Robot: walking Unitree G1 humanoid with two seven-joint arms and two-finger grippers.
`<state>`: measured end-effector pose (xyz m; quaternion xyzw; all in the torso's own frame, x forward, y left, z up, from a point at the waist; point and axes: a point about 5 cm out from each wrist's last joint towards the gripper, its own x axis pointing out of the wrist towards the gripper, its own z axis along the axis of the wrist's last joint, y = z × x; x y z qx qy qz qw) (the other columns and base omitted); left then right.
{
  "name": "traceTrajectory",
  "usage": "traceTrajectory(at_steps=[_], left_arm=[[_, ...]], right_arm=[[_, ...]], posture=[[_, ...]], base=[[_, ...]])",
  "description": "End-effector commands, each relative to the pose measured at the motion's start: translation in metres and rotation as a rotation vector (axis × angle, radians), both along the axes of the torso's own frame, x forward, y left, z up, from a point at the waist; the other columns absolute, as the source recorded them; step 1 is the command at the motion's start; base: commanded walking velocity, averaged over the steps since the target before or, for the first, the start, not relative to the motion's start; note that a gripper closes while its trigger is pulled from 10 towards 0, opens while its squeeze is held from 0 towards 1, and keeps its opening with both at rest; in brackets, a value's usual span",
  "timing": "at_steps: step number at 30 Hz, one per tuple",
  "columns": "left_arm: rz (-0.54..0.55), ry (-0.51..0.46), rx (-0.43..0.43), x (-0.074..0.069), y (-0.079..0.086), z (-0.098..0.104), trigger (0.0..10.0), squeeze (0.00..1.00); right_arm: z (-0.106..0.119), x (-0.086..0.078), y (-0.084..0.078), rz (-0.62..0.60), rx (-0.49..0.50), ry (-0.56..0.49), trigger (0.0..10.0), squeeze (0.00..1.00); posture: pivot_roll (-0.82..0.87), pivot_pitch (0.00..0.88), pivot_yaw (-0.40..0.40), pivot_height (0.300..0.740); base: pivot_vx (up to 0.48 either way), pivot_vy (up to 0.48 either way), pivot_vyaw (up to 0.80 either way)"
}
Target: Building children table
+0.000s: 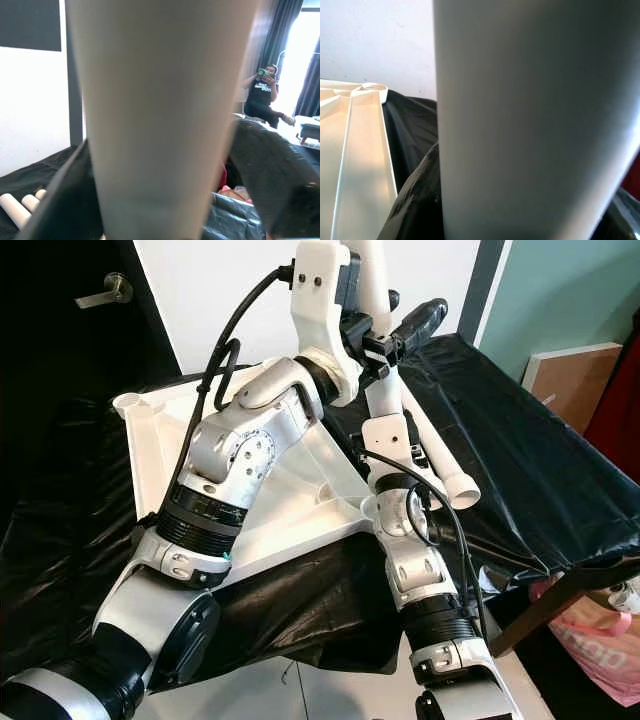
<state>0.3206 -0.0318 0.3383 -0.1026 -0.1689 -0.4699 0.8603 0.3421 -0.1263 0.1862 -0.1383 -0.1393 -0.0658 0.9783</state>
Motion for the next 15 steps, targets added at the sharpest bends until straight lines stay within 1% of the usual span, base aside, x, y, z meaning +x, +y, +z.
traceTrajectory(at_steps=[1, 2, 4, 8, 9, 13, 15], left_arm=[[-0.032, -0.060, 0.017, -0.005, -0.003, 0.006, 10.0, 0.68], [-0.026, -0.066, 0.024, -0.004, -0.003, 0.005, 10.0, 0.00], [-0.018, -0.085, 0.038, -0.004, -0.002, 0.002, 10.0, 0.00], [-0.003, -0.099, 0.046, -0.004, -0.001, 0.000, 10.0, 0.00], [0.008, -0.097, 0.054, -0.003, 0.001, -0.004, 10.0, 0.00], [0.024, -0.094, 0.065, -0.002, 0.003, -0.009, 10.0, 0.00], [0.042, -0.079, 0.082, -0.002, 0.007, -0.021, 10.0, 0.00]], right_arm=[[0.002, 0.003, 0.000, -0.005, 0.035, 0.005, 10.0, 0.00], [0.002, 0.003, -0.002, -0.017, 0.060, 0.011, 10.0, 0.00], [0.000, 0.004, -0.007, -0.036, 0.113, 0.029, 10.0, 0.00], [-0.001, 0.005, -0.012, -0.050, 0.146, 0.043, 10.0, 0.00], [-0.002, 0.006, -0.015, -0.056, 0.167, 0.052, 10.0, 0.00], [-0.003, 0.006, -0.017, -0.058, 0.186, 0.057, 10.0, 0.00], [-0.005, 0.007, -0.019, -0.054, 0.212, 0.067, 10.0, 0.00]], posture=[[-0.20, 0.000, 0.038, 0.740], [-0.20, 0.000, 0.039, 0.740], [-0.20, 0.000, 0.039, 0.740], [-0.20, 0.000, 0.041, 0.740], [-0.20, 0.000, 0.043, 0.740], [-0.21, 0.000, 0.044, 0.740], [-0.20, 0.001, 0.046, 0.740]], base=[[0.000, 0.000, 0.00], [0.000, 0.000, 0.00], [0.000, 0.000, 0.00], [0.000, 0.000, 0.00], [0.000, 0.000, 0.00], [0.000, 0.000, 0.00], [0.000, 0.000, 0.00]])
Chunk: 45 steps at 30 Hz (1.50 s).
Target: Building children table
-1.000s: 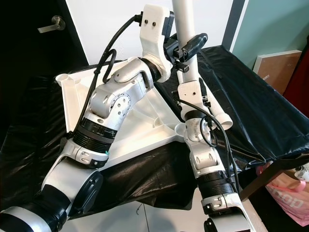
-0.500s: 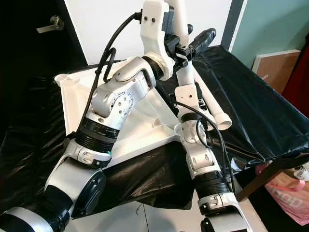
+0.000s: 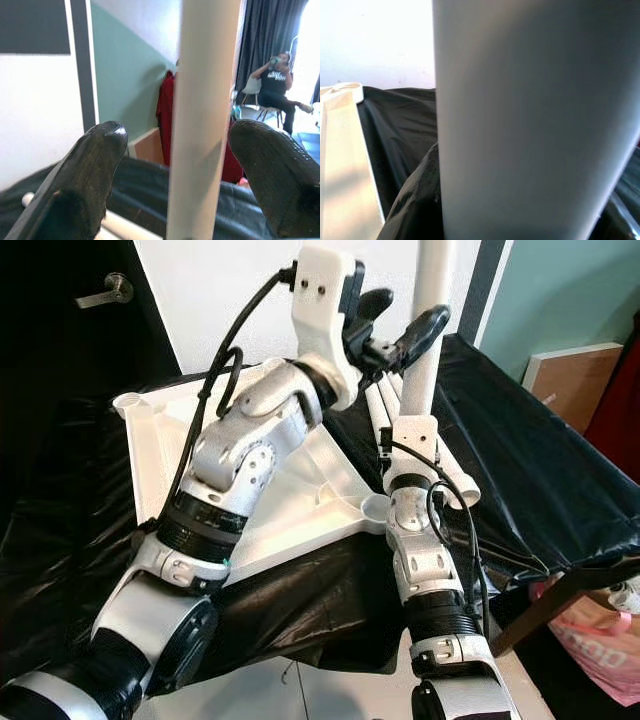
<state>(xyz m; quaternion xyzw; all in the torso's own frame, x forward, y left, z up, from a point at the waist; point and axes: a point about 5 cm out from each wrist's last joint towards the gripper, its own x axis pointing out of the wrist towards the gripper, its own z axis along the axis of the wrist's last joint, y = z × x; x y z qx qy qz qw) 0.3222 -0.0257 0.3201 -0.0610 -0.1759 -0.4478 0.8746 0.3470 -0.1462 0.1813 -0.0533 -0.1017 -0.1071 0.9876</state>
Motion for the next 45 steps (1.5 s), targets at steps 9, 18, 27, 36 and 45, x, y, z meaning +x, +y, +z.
traceTrajectory(at_steps=[9, 18, 27, 36, 45], left_arm=[[0.005, -0.033, 0.060, -0.006, 0.010, -0.030, 10.0, 0.00], [0.026, 0.014, 0.093, -0.007, 0.020, -0.055, 10.0, 0.00], [0.093, 0.045, 0.114, -0.005, 0.037, -0.074, 10.0, 0.00], [0.134, 0.091, 0.169, -0.005, 0.049, -0.095, 10.0, 0.00], [0.136, 0.131, 0.243, -0.012, 0.057, -0.118, 10.0, 0.00]], right_arm=[[-0.005, 0.001, 0.003, 0.054, 0.066, 0.019, 10.0, 0.00], [-0.013, 0.000, 0.005, 0.092, 0.059, 0.043, 10.0, 0.00], [-0.023, -0.002, 0.004, 0.122, 0.046, 0.081, 10.0, 0.00], [-0.031, -0.003, 0.002, 0.137, 0.026, 0.106, 10.0, 0.00], [-0.036, -0.001, 0.003, 0.185, 0.033, 0.114, 10.0, 0.00]], posture=[[-0.20, 0.010, 0.050, 0.740], [-0.20, 0.011, 0.048, 0.740], [-0.20, 0.014, 0.042, 0.740], [-0.20, 0.015, 0.037, 0.740], [-0.19, 0.007, 0.035, 0.740]], base=[[0.000, 0.000, 0.00], [0.000, 0.000, 0.00], [0.000, 0.000, 0.00], [0.000, 0.000, 0.00], [0.000, 0.000, 0.00]])
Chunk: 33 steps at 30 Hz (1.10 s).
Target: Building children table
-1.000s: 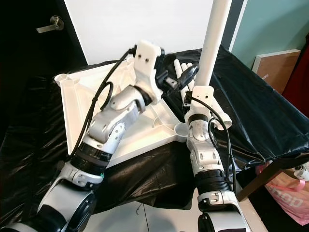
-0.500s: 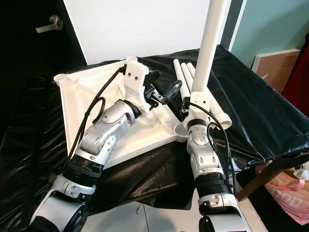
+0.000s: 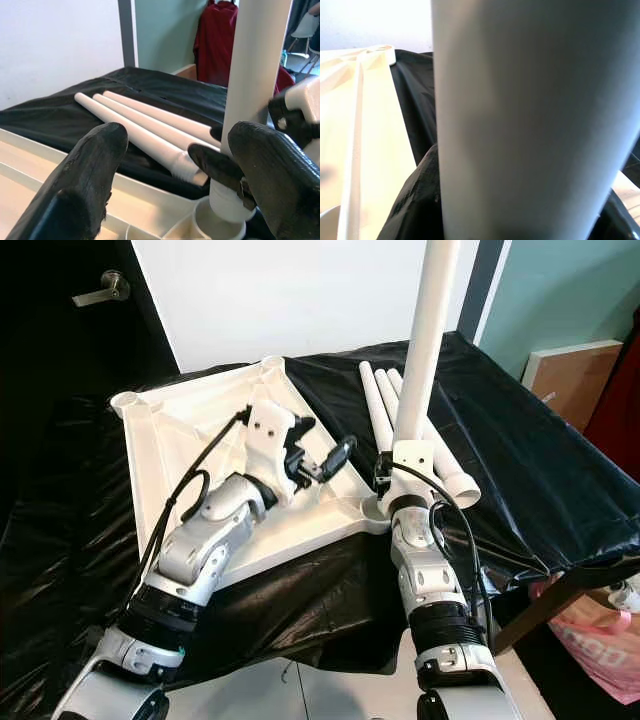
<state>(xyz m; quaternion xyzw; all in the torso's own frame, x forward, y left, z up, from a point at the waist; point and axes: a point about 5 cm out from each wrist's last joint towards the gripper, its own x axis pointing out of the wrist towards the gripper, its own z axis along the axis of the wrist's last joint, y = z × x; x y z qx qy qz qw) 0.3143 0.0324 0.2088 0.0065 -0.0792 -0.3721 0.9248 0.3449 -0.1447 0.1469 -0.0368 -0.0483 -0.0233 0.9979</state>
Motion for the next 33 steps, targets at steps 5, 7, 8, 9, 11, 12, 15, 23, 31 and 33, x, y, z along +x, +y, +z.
traceTrajectory(at_steps=[5, 7, 8, 9, 11, 12, 15, 23, 31, 33], left_arm=[[-0.067, 0.015, 0.129, -0.008, 0.002, -0.022, 10.0, 0.00], [-0.072, 0.019, 0.145, -0.009, 0.002, -0.026, 10.0, 0.00], [-0.090, 0.031, 0.172, -0.012, 0.002, -0.033, 10.0, 0.00], [-0.101, 0.033, 0.188, -0.013, 0.001, -0.035, 10.0, 0.00], [-0.132, 0.031, 0.246, -0.017, 0.000, -0.044, 10.0, 0.00], [-0.132, 0.031, 0.246, -0.017, 0.000, -0.044, 10.0, 0.00], [-0.152, 0.034, 0.278, -0.020, -0.001, -0.049, 10.0, 0.00], [-0.207, 0.066, 0.297, -0.029, -0.006, -0.058, 10.0, 0.00], [-0.226, 0.067, 0.295, -0.032, -0.009, -0.057, 10.0, 0.00], [-0.229, 0.067, 0.295, -0.032, -0.009, -0.057, 10.0, 0.00]], right_arm=[[0.000, 0.002, 0.004, 0.046, 0.007, -0.021, 10.0, 0.00], [0.001, 0.002, 0.005, 0.057, 0.008, -0.031, 10.0, 0.00], [0.002, 0.003, 0.007, 0.076, 0.010, -0.042, 10.0, 0.00], [0.002, 0.004, 0.008, 0.083, 0.009, -0.043, 10.0, 0.00], [0.000, 0.005, 0.009, 0.097, 0.013, -0.036, 10.0, 0.00], [0.000, 0.005, 0.009, 0.097, 0.013, -0.036, 10.0, 0.00], [-0.001, 0.005, 0.010, 0.103, 0.013, -0.034, 10.0, 0.00], [-0.014, 0.002, 0.011, 0.136, 0.010, -0.019, 10.0, 0.00], [-0.030, -0.008, 0.012, 0.187, 0.017, -0.017, 10.0, 0.00], [-0.031, -0.009, 0.012, 0.192, 0.023, -0.020, 10.0, 0.00]], posture=[[-0.19, 0.003, 0.035, 0.740], [-0.19, 0.003, 0.035, 0.740], [-0.19, 0.000, 0.035, 0.740], [-0.19, 0.000, 0.035, 0.740], [-0.19, 0.000, 0.035, 0.740], [-0.19, 0.000, 0.035, 0.740], [-0.19, 0.000, 0.036, 0.740], [-0.19, 0.000, 0.039, 0.740], [-0.19, 0.000, 0.040, 0.740], [-0.19, 0.000, 0.041, 0.740]], base=[[0.000, 0.000, 0.00], [0.000, 0.000, 0.00], [0.000, 0.000, 0.00], [0.000, 0.000, 0.00], [0.000, 0.000, 0.00], [0.000, 0.000, 0.00], [0.000, 0.000, 0.00], [0.000, 0.000, 0.00], [0.000, 0.000, 0.00], [0.000, 0.000, 0.00]])
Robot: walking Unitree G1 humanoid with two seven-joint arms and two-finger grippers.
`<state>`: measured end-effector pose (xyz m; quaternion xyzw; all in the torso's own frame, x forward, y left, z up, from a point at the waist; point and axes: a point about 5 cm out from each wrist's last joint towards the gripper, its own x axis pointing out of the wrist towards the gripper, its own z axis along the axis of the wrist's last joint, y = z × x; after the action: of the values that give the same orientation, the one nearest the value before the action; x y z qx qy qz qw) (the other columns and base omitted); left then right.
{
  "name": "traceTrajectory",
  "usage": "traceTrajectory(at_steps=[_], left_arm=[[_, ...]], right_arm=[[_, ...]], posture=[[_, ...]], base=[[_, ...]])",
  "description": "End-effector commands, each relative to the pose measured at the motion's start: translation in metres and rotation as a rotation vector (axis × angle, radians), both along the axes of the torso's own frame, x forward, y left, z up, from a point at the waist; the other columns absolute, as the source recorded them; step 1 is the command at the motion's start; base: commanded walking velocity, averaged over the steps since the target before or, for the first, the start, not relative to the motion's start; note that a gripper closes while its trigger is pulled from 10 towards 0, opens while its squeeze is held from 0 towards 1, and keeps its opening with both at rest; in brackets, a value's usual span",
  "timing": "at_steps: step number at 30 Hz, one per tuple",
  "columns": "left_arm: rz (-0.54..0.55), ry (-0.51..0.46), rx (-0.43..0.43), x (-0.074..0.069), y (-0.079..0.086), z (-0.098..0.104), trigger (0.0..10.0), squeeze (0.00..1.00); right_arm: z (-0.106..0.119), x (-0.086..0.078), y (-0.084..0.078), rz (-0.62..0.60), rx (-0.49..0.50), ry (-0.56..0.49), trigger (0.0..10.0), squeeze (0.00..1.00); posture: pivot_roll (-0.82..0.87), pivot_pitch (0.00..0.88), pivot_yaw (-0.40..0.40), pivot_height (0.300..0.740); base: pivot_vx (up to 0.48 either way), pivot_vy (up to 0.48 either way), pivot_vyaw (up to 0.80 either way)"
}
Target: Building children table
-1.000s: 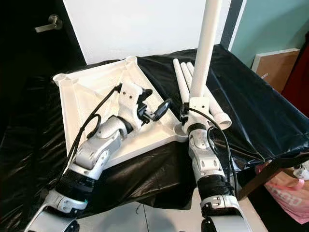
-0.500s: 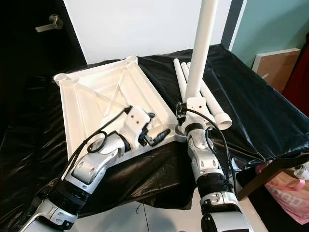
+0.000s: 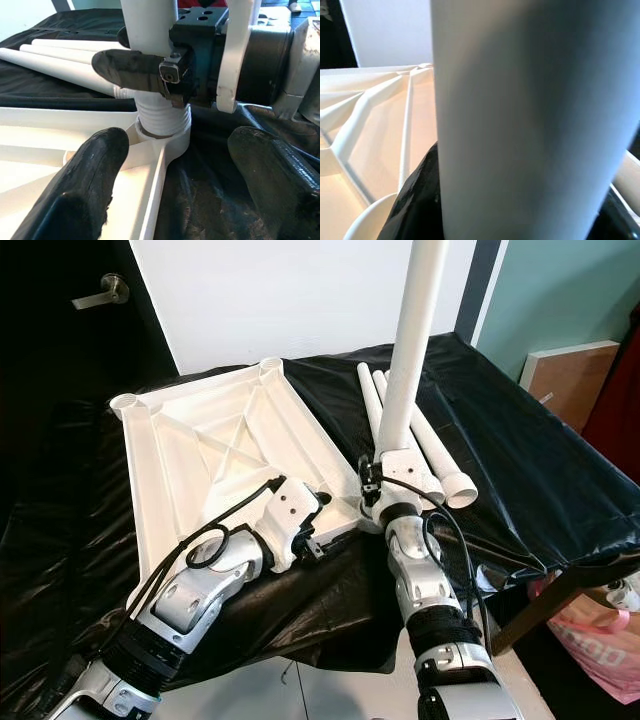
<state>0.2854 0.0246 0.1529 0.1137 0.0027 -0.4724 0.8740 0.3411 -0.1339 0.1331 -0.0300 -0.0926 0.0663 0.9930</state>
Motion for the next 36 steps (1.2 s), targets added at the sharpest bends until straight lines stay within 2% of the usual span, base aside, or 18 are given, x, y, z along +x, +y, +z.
traceTrajectory(at_steps=[1, 9, 14, 22, 36], left_arm=[[-0.023, 0.003, 0.017, -0.003, -0.001, -0.001, 10.0, 0.00], [-0.034, 0.002, 0.011, -0.003, 0.000, 0.001, 10.0, 0.00], [-0.031, 0.004, 0.008, -0.003, 0.001, 0.002, 10.0, 0.00], [-0.026, -0.001, 0.001, 0.000, 0.001, 0.004, 10.0, 0.00], [-0.026, -0.011, -0.003, 0.003, 0.001, 0.007, 10.0, 0.00]], right_arm=[[-0.017, -0.005, 0.001, 0.010, 0.015, 0.064, 10.0, 0.00], [-0.023, -0.005, -0.001, 0.015, 0.039, 0.057, 10.0, 0.00], [-0.029, -0.002, -0.008, -0.003, 0.045, 0.084, 10.0, 0.00], [-0.032, 0.002, -0.009, 0.015, 0.071, 0.119, 10.0, 0.00], [-0.041, -0.002, -0.005, 0.071, 0.025, 0.131, 10.0, 0.00]], posture=[[-0.19, 0.000, 0.041, 0.740], [-0.19, 0.000, 0.041, 0.740], [-0.19, 0.004, 0.042, 0.740], [-0.19, 0.005, 0.043, 0.740], [-0.19, 0.007, 0.048, 0.740]], base=[[0.000, 0.000, 0.00], [0.000, 0.000, 0.00], [0.000, 0.000, 0.00], [0.000, 0.000, 0.00], [0.000, 0.000, 0.00]])
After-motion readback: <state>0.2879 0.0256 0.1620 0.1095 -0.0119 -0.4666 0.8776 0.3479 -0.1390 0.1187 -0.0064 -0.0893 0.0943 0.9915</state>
